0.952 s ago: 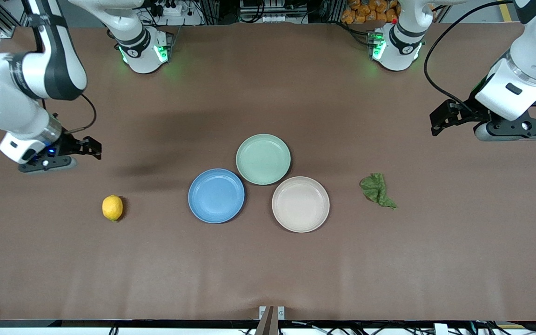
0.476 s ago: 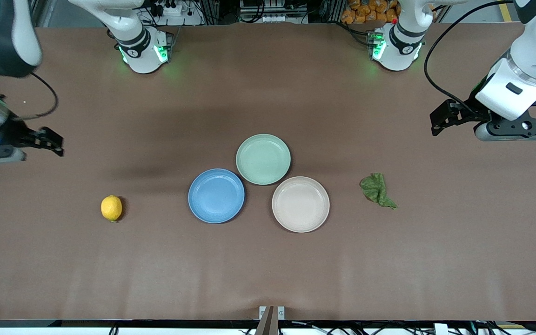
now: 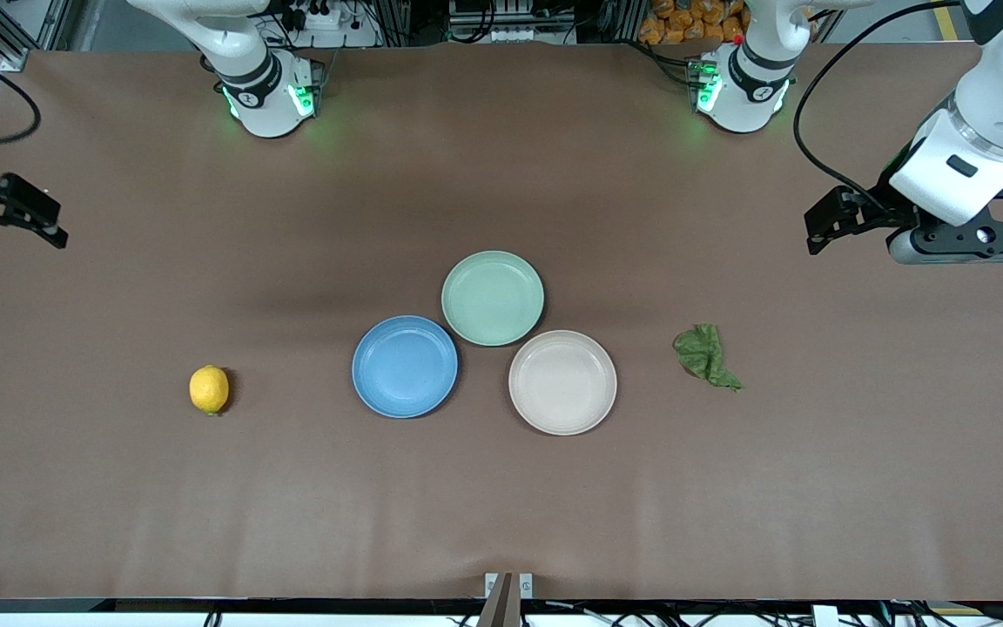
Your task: Pick lemon and lettuce from blue and beige plates
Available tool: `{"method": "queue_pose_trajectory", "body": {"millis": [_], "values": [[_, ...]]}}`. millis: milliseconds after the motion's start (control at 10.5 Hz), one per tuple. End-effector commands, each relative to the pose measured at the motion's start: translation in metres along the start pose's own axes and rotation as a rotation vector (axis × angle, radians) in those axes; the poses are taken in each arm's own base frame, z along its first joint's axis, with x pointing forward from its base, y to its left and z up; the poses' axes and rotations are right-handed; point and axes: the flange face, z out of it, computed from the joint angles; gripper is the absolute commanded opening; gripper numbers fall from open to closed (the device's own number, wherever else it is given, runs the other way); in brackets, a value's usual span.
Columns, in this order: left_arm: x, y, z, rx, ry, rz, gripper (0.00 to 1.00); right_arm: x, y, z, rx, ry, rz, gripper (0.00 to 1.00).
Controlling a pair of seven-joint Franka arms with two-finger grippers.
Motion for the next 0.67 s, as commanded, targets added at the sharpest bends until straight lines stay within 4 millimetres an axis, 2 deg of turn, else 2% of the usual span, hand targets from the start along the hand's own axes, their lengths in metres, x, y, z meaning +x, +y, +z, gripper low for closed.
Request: {"method": "queue_pose_trajectory", "body": {"millis": [0, 286, 571], "values": [[-0.0033, -0.0028, -0.0044, -0.007, 0.001, 0.017, 1.0, 0.0043, -0.0013, -0.0163, 0.012, 0.021, 0.012, 1.0], [-0.0022, -0.0027, -0.0055, -0.008, 0.004, 0.02, 1.0, -0.0045, 0.0046, -0.0168, 0.021, -0.039, 0.054, 1.0], [-0.0019, -0.0002, -0.0001, -0.007, -0.009, 0.027, 1.0, -0.0052, 0.0053, -0.019, 0.02, -0.041, 0.12, 1.0]]}}
